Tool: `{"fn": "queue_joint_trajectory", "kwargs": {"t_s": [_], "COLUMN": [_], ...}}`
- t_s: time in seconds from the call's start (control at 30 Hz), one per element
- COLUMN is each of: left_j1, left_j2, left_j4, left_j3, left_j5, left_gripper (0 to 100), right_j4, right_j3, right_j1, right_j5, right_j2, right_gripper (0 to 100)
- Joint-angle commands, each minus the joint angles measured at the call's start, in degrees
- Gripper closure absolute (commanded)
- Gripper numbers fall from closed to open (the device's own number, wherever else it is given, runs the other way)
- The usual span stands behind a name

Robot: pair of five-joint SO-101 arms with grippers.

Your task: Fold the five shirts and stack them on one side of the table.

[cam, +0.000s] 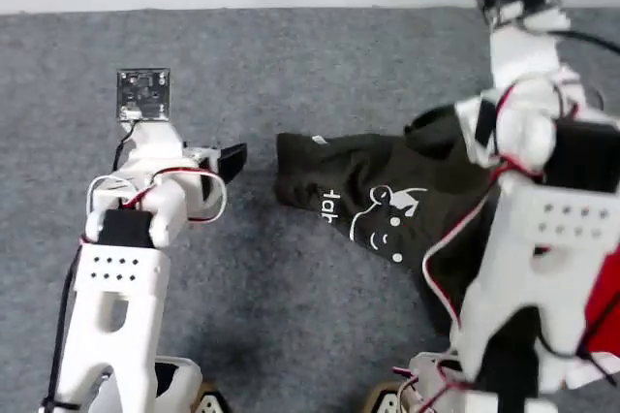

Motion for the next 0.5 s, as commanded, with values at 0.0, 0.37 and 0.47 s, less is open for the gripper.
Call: {"fn": "queue_joint_trajectory", "kwargs": {"t_s": [0.0, 0.37, 0.47], "left_j1": [5.5, 10.7, 10.4], "left_j2": [4.6, 42.9, 54.9], "left_j4": [-2.9, -2.5, 3.2], "left_j3": [-1.0, -31.0, -44.5], "left_j5": [2.1, -1.3, -1.4], "left_gripper": [69, 64, 63], "right_j4": [2.1, 2.1, 2.1], "right_j3": [6.8, 15.3, 16.0], "right_j1": [0.7, 0.7, 0.7], "right_j5": [0.6, 0.6, 0.6], "right_j2": [-6.9, -10.7, -10.7], "right_gripper": [99.0, 99.0, 99.0]}}
